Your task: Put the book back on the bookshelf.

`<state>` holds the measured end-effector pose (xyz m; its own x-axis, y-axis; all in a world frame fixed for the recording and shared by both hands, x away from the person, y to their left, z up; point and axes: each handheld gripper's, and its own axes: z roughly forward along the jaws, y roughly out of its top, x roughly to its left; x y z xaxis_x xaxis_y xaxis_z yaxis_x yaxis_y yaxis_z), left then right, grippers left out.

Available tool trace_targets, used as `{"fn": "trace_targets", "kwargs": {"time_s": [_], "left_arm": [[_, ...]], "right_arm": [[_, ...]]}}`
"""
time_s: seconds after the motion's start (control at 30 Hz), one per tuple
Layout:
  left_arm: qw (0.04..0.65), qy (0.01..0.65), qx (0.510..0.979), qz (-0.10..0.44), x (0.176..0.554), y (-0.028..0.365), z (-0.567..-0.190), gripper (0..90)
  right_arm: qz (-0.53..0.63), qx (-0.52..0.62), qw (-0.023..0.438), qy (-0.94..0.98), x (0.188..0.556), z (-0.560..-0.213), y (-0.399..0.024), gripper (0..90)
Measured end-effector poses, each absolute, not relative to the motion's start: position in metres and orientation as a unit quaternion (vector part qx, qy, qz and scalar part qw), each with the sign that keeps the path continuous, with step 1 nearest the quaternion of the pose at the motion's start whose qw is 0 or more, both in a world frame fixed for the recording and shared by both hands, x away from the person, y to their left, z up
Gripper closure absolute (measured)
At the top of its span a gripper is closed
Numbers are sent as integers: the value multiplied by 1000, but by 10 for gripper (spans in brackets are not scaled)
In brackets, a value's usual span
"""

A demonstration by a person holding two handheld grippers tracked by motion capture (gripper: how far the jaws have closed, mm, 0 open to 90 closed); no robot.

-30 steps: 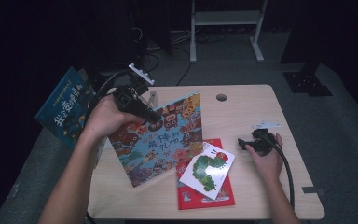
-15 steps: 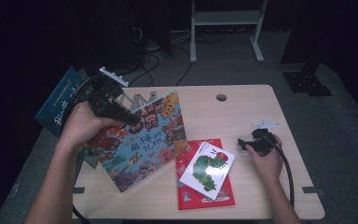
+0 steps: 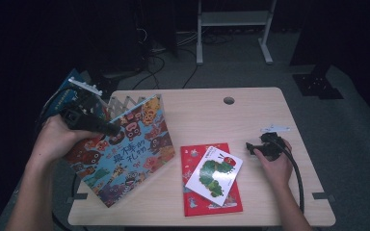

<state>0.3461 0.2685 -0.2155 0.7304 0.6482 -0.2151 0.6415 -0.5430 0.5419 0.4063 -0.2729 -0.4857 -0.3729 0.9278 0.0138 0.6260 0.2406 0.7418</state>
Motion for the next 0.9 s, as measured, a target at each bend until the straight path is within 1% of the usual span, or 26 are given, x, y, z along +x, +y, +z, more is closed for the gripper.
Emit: {"fn": "trace_targets", "kwargs": {"time_s": [0.4,0.9], "left_arm": [[302,403,863,21,332,310,-216,805],[291,479,826,56,322,347,-217,805]], "right_arm": [[340,514,222,756,406,-486,-273,184],[339,515,222,755,406,-486,-273,185]]}}
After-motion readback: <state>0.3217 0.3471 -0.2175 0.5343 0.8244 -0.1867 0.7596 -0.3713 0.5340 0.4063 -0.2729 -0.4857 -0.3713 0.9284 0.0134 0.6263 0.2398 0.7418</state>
